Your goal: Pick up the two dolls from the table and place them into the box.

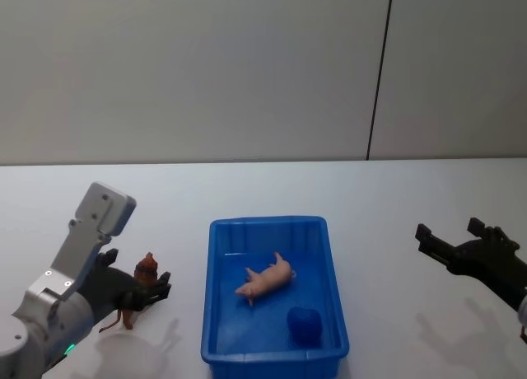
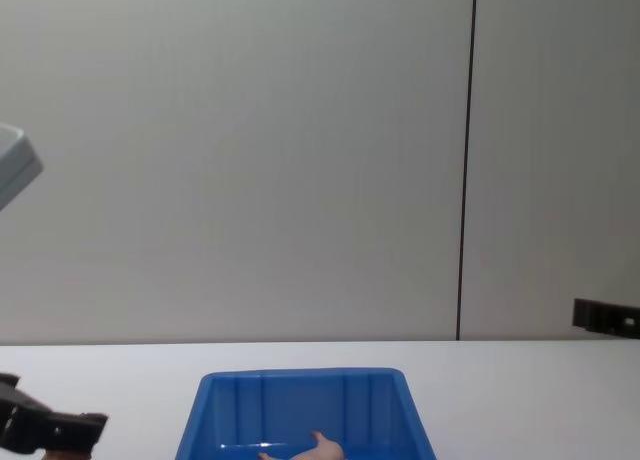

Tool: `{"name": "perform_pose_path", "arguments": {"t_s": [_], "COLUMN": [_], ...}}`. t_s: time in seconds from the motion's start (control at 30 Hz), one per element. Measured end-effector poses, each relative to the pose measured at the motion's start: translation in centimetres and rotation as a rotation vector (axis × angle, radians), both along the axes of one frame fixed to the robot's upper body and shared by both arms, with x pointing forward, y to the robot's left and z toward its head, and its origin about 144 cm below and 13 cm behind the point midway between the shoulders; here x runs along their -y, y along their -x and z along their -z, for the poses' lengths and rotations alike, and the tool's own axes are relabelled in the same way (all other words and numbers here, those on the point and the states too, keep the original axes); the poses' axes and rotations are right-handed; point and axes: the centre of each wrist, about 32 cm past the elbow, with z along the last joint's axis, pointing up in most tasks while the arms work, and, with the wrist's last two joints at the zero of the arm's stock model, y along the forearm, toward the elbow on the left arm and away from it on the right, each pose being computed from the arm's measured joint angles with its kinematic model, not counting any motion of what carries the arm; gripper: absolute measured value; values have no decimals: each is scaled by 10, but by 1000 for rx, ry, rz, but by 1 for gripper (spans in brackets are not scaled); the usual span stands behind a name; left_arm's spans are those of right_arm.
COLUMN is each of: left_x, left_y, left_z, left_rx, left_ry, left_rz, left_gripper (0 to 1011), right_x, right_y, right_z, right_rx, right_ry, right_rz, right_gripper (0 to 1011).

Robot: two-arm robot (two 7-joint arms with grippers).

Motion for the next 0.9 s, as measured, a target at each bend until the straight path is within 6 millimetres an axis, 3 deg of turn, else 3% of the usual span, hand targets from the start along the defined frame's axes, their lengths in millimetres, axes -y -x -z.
{"name": "perform_pose_path", "arguments": {"t_s": [0.9], "left_x": [-36], "left_y": [-21], "left_z": [30], "left_rx": [-93], "left_ry": [74], "left_rz": [-44], "left_gripper": [1001], "right_x": [1], "right_y": [0], "right_z": [0], "right_rx": [-2], "right_ry": [-2], "right_rz": [4], "right_gripper": [1001]}}
